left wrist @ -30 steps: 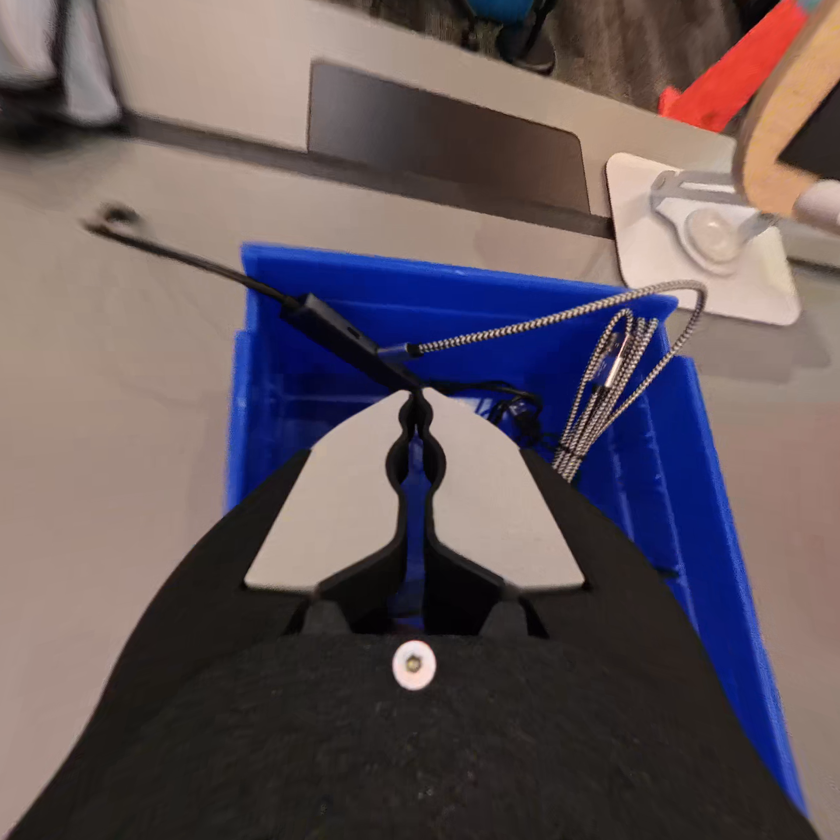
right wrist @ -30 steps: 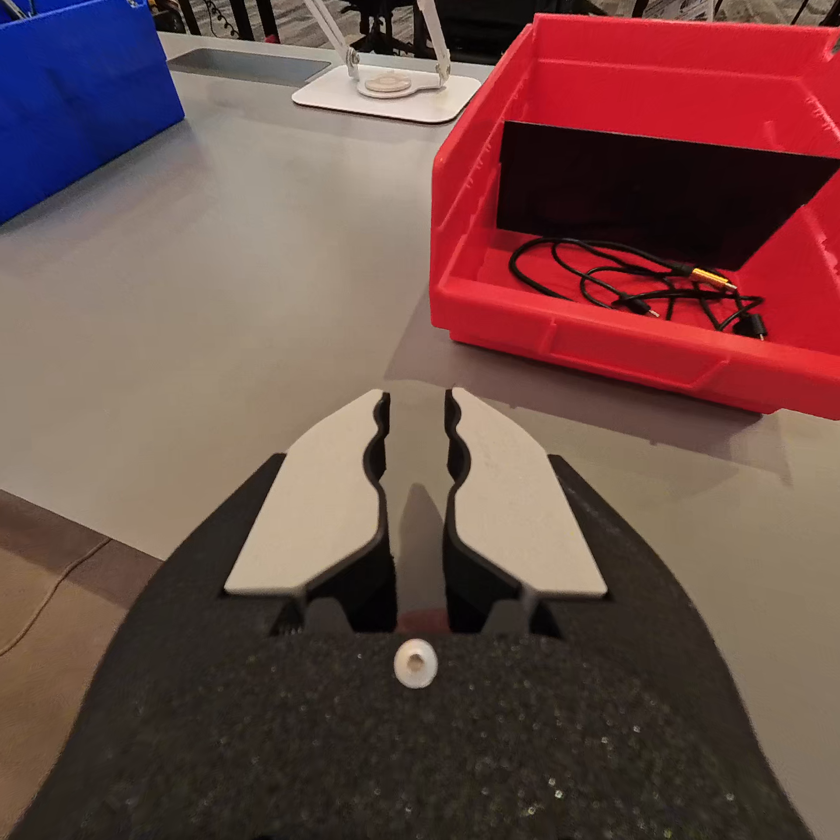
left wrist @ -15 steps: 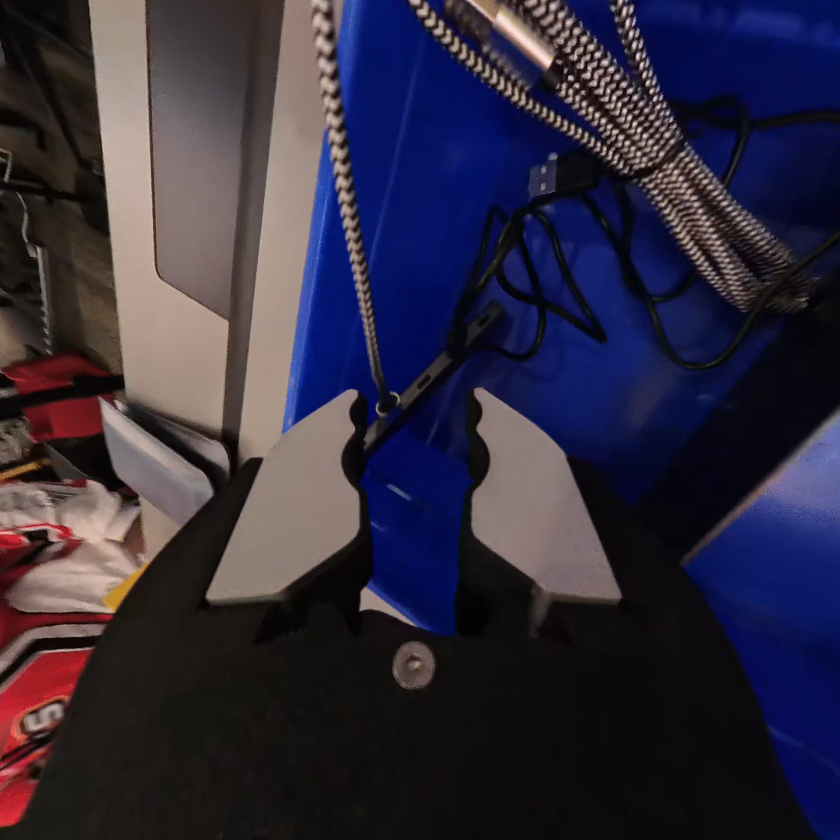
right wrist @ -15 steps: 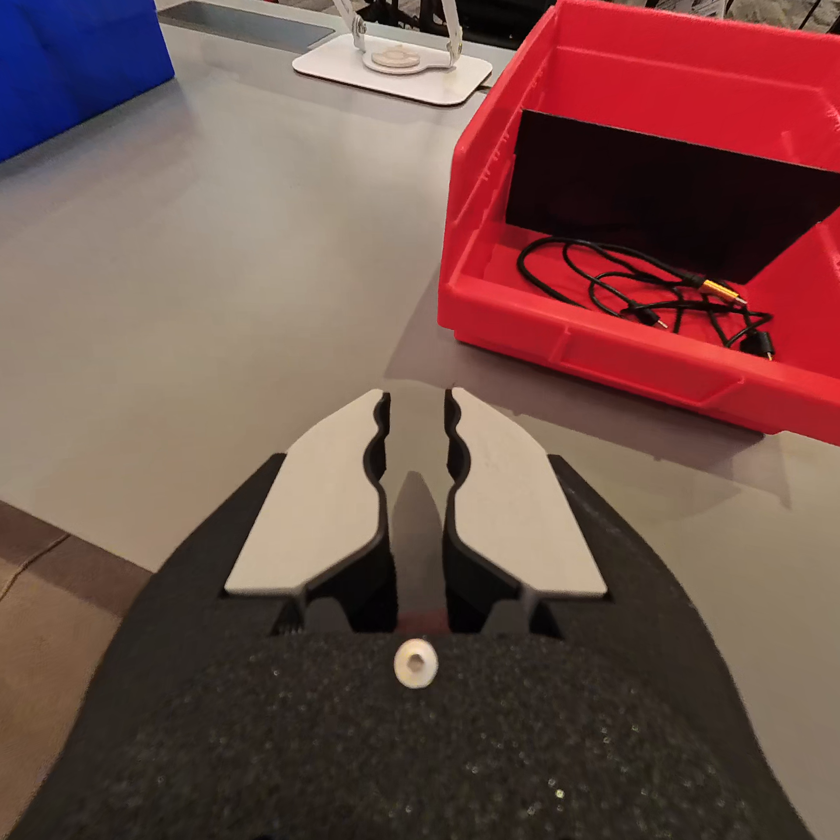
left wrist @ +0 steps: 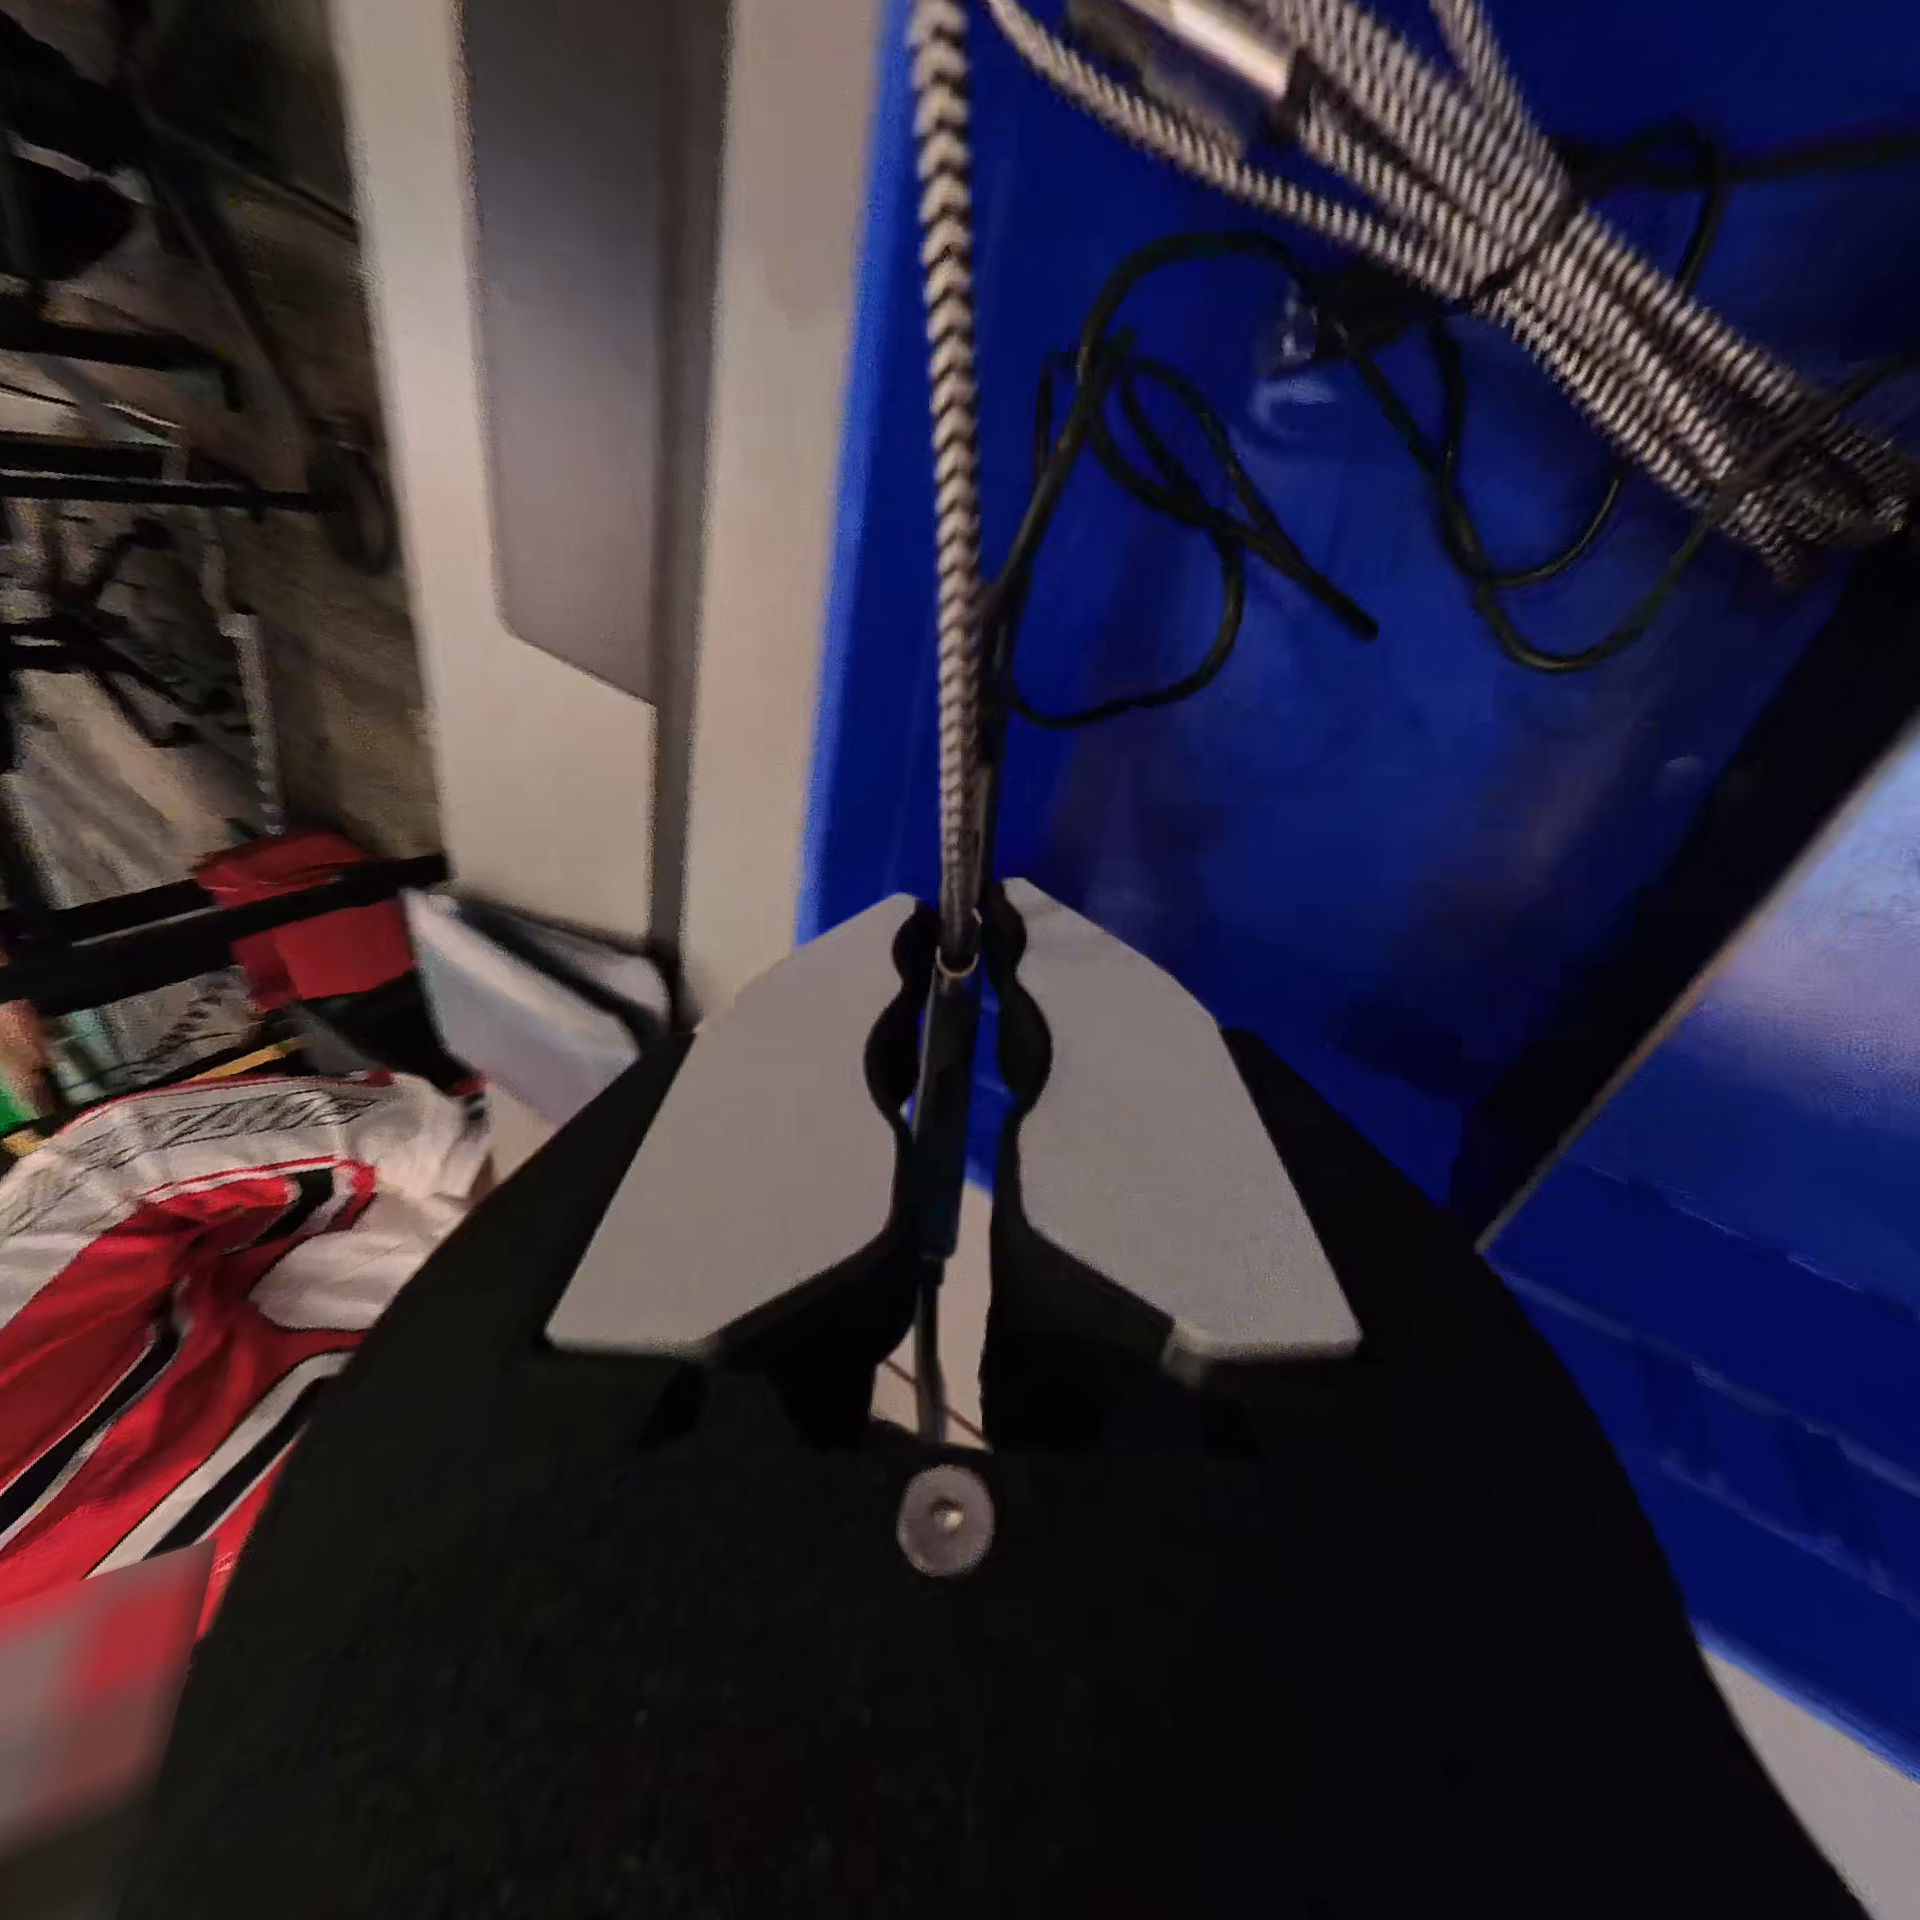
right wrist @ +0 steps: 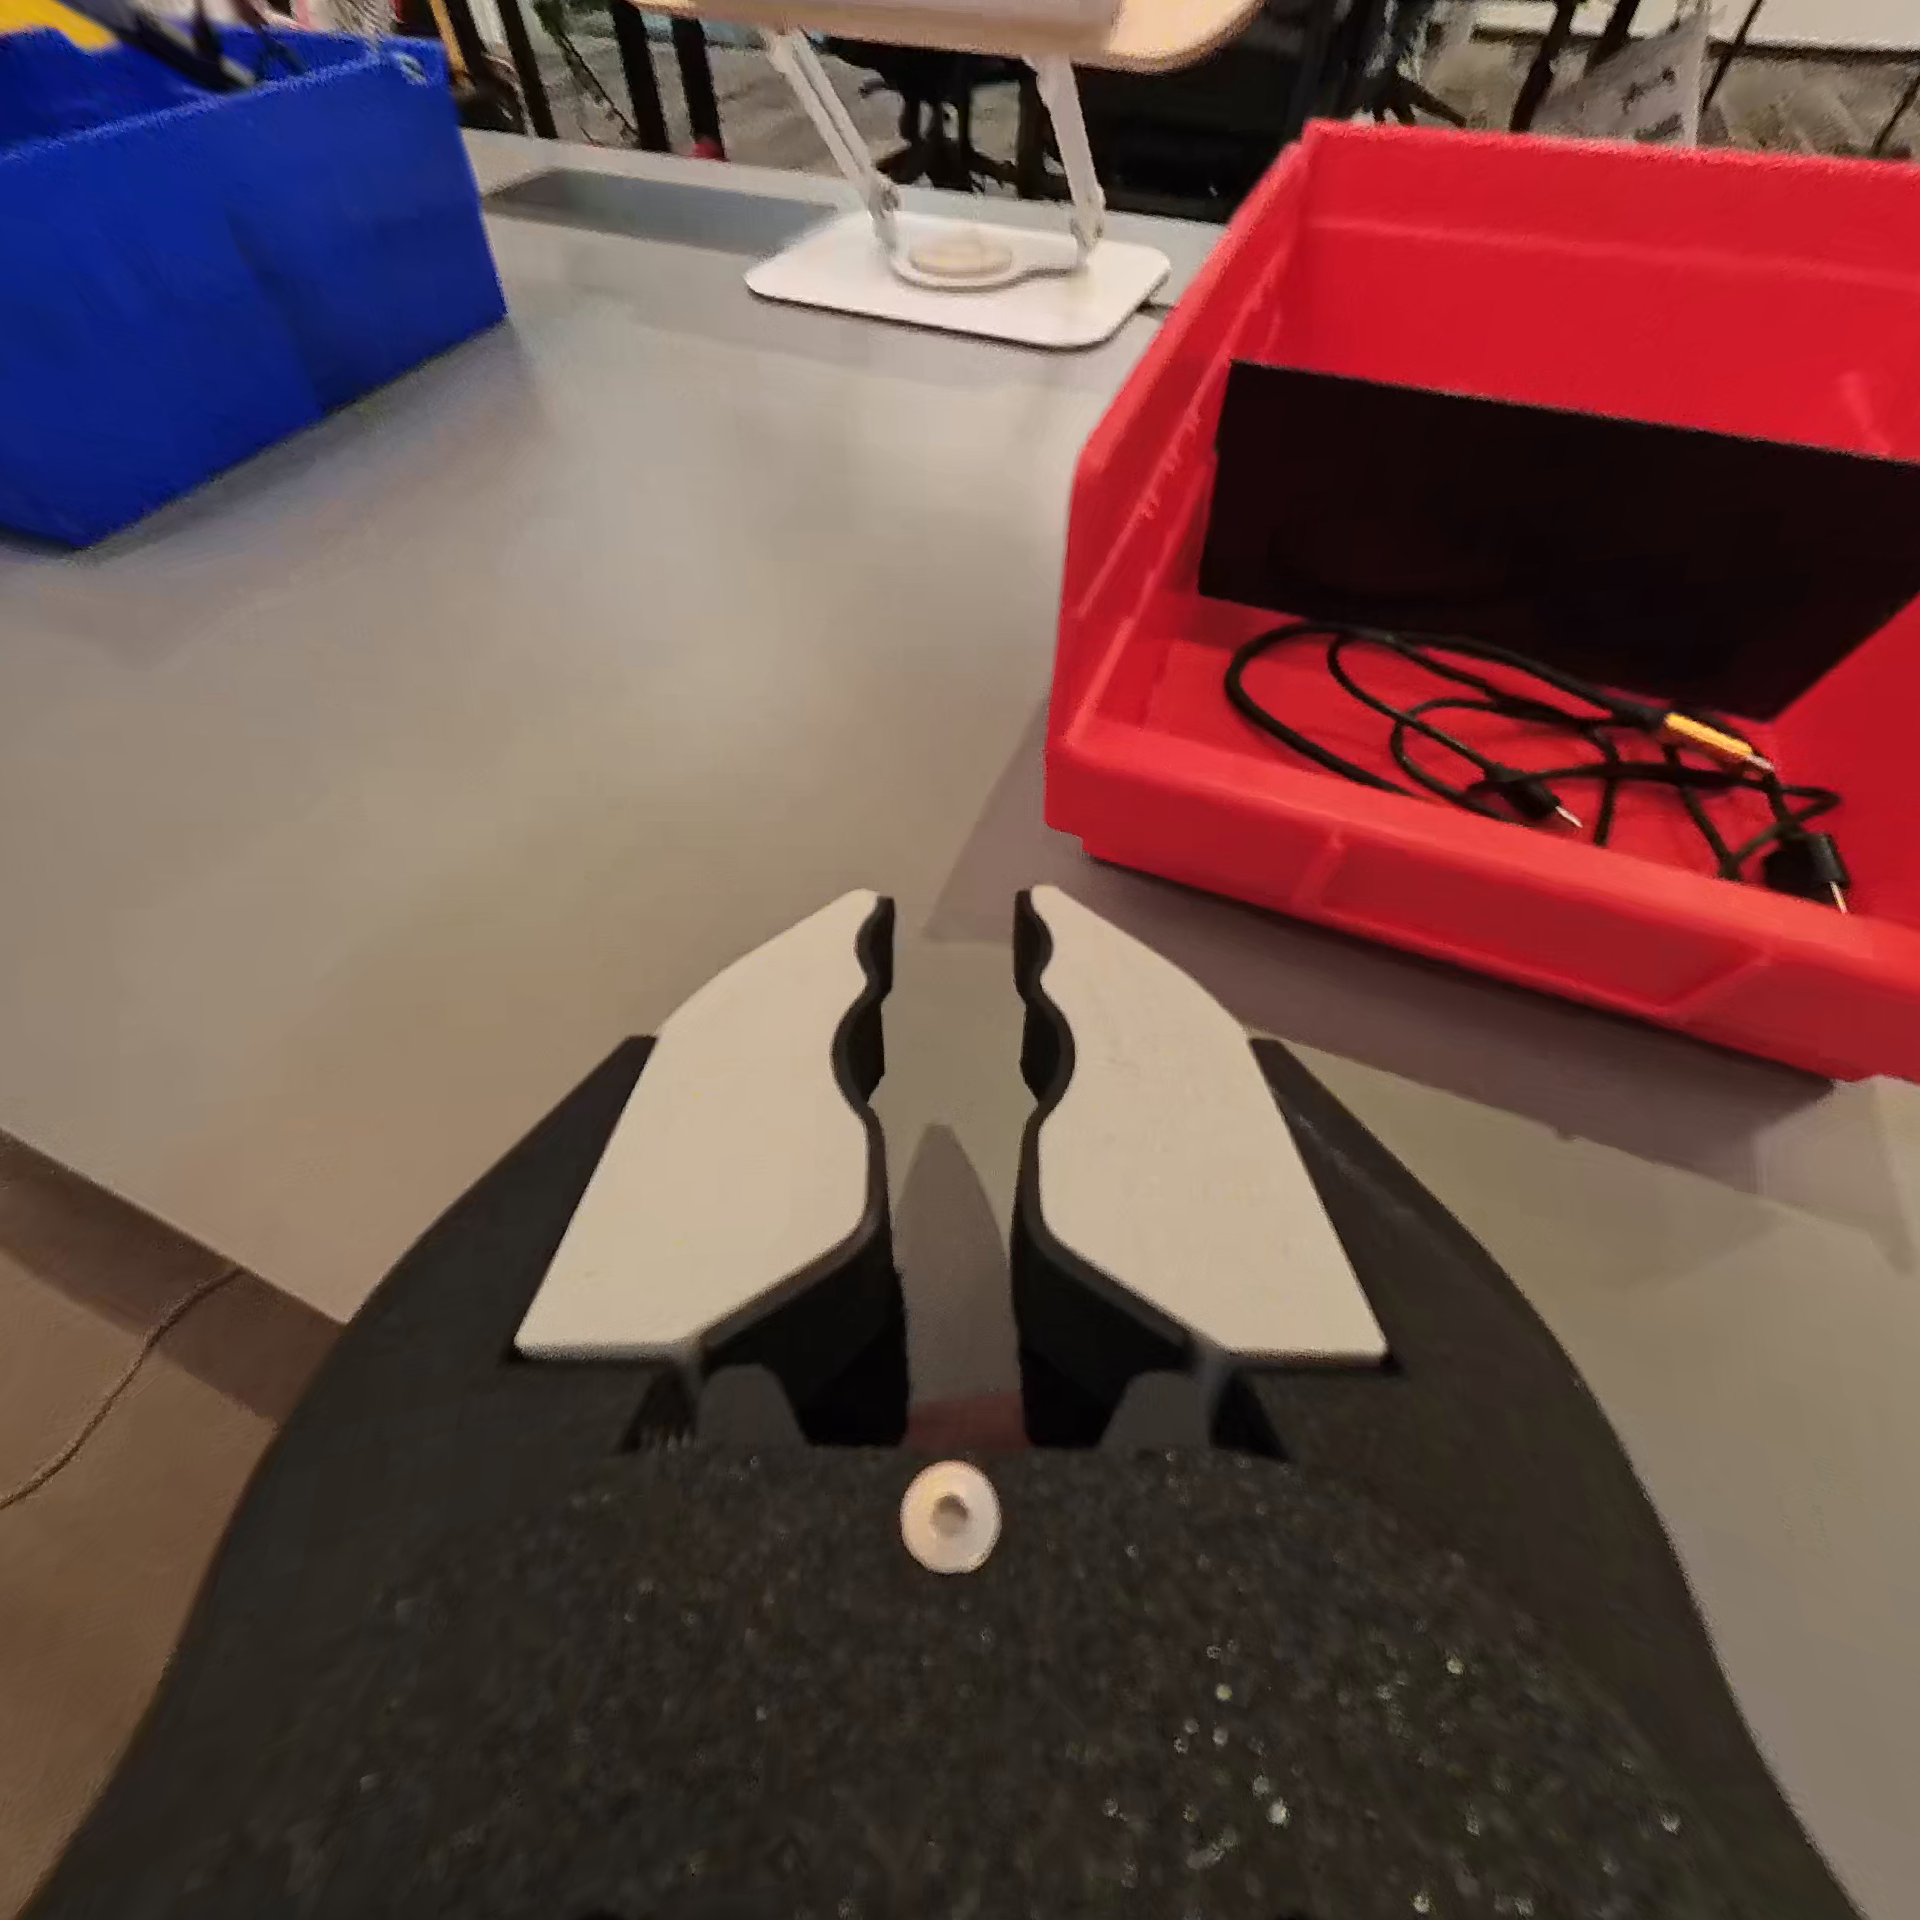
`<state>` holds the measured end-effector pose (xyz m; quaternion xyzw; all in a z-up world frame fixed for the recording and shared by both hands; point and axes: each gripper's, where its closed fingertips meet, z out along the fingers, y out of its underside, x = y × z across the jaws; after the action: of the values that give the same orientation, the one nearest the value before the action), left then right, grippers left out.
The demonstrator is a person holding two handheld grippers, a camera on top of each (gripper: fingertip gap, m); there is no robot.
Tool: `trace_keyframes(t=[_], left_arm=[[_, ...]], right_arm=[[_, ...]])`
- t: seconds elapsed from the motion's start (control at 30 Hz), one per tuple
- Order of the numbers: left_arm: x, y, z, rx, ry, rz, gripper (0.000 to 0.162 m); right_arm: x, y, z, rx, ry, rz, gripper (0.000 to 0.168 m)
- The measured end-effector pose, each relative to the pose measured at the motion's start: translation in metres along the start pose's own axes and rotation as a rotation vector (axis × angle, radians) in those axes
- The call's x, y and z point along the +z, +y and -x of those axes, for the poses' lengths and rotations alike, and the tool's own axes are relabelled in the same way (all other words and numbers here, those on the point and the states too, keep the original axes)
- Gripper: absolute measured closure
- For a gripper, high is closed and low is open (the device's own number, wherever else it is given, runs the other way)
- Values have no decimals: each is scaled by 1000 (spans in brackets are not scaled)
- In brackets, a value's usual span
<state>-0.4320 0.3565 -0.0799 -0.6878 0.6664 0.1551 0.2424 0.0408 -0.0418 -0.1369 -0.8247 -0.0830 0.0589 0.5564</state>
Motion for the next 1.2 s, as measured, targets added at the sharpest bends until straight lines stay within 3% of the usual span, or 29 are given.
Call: trace_keyframes(t=[0.13,0.33,0.5,0.63,0.73,0.93,1.2], left_arm=[[-76,-25,25,-29,-184,-155,153],[-201,-74,51,117,-572,-278,154],[-292,-151,14,359,-852,-446,154],[-343,-215,-33,503,-937,-608,153],[-358,-255,-74,556,-851,-753,154],[-340,-307,-167,639,-625,-998,154],[-331,-332,-225,649,-446,-1200,153]], right_arm=[[2,-5,18,-73,-41,-22,147],[2,-10,42,-159,-66,-33,148],[-7,-37,48,-223,-70,-129,150],[-16,-86,60,-283,-192,-225,146],[-28,-140,64,-366,-270,-310,142],[-29,-223,77,-622,-422,-460,132],[-41,-242,113,-1010,-473,-685,137]])
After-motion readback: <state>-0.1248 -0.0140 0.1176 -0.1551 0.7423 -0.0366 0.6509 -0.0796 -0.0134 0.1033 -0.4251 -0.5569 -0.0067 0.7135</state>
